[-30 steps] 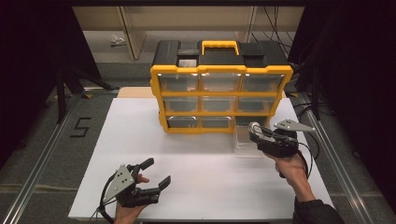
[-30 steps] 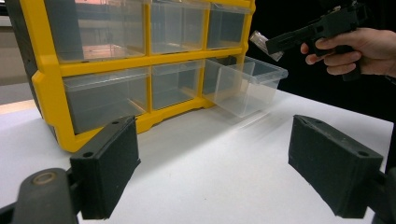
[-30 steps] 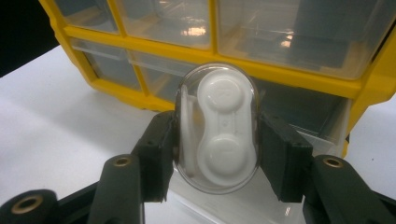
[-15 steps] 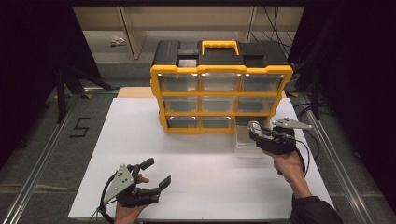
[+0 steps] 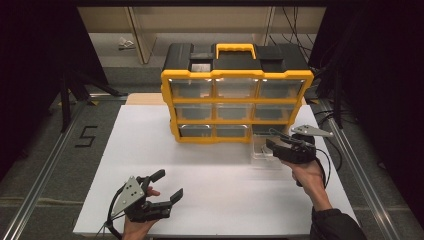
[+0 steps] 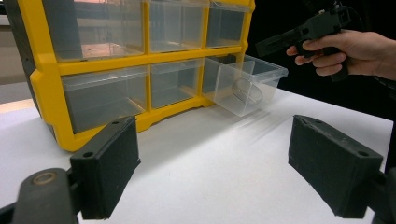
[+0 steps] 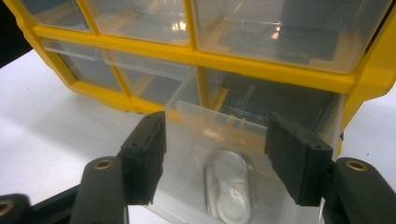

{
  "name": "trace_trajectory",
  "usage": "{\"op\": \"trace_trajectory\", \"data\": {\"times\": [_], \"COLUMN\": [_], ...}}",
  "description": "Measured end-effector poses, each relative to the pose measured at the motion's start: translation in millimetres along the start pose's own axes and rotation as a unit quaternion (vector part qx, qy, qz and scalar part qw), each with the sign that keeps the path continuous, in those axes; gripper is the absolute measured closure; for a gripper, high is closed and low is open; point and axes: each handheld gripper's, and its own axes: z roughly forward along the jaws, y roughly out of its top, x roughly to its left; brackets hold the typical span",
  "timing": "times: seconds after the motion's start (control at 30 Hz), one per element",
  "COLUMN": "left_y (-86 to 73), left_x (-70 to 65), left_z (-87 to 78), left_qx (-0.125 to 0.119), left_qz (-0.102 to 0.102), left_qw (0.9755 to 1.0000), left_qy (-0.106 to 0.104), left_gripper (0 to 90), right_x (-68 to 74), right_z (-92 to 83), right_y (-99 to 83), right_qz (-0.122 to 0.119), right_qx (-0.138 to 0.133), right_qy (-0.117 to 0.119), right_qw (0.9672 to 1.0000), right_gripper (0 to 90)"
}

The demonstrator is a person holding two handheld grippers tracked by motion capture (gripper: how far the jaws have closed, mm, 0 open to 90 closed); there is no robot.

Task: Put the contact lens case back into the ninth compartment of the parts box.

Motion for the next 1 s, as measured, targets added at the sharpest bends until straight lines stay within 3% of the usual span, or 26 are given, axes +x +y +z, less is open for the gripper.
{"op": "trace_trajectory", "data": {"times": [0.47,1.0], "left_y": [-0.1,0.1], "left_x": [0.4,0.7], "left_z": [0.4,0.0], "left_qx": [0.003,0.002], "left_qz": [-0.001,-0.003], "left_qw": [1.0000,1.0000], "left_qy": [0.000,0.001], "left_gripper": [15.8,15.9], "right_x": [10.8,42.6], "right_z": [-3.3,-14.8], "right_y": [2.2,6.4], "right_qz": [-0.012,-0.047], "right_qx": [-0.006,-0.039], "right_qy": [0.004,0.045], "right_qw": [0.9999,0.9971], "right_gripper": [33.3,29.8]}}
